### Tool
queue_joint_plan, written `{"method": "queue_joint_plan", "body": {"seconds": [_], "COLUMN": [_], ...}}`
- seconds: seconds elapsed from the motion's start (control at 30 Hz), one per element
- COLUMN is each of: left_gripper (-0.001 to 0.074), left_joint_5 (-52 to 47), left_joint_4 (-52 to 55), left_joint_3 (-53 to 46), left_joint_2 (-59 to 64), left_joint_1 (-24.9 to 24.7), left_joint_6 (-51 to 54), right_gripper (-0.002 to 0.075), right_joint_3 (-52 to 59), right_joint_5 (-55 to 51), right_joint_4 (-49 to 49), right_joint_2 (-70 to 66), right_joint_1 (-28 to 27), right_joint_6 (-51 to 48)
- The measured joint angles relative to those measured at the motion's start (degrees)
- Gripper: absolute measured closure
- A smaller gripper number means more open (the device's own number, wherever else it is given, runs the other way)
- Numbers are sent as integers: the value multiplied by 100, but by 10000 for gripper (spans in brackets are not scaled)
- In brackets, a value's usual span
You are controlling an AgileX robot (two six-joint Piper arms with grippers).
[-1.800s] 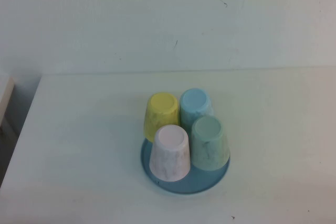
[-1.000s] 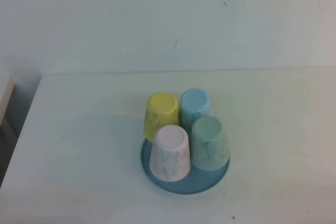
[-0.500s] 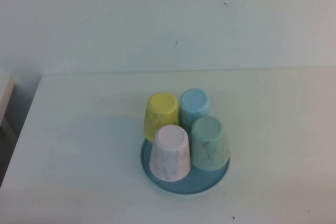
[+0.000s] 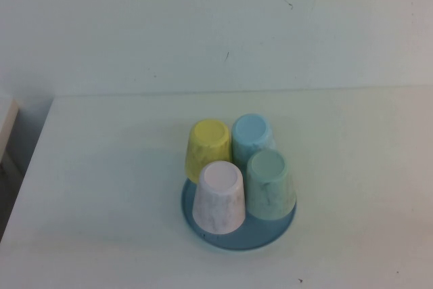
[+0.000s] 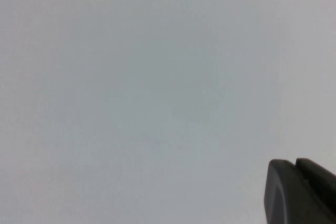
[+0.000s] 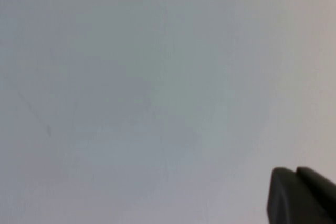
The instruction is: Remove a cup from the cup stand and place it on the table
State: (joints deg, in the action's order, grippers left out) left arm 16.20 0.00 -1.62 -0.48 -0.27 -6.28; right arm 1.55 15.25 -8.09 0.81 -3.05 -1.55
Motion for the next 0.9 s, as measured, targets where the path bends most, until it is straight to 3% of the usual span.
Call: {"method": "queue_joint_plan", "body": {"seconds": [0.23, 0.47, 0.6, 0.9], "left_gripper": [738, 738, 738, 738], "left_joint_5": [1780, 1940, 1112, -2588], "left_joint_4": [0, 0, 81, 554], "left_joint_3": [0, 0, 0, 1424], "left_joint_2": [0, -25, -38, 103], "left_joint_1": [0, 0, 0, 0], "left_joint_6": [0, -53, -326, -815], "right_gripper": [729, 729, 729, 729], "right_joint_3": [0, 0, -73, -1559], "right_joint_5": [2143, 2532, 1537, -2054], "right_joint_4": [-27, -40, -40, -89], "right_joint_2": [0, 0, 0, -78], "right_joint_1": [0, 0, 0, 0], "right_joint_6": [0, 64, 64, 64]}}
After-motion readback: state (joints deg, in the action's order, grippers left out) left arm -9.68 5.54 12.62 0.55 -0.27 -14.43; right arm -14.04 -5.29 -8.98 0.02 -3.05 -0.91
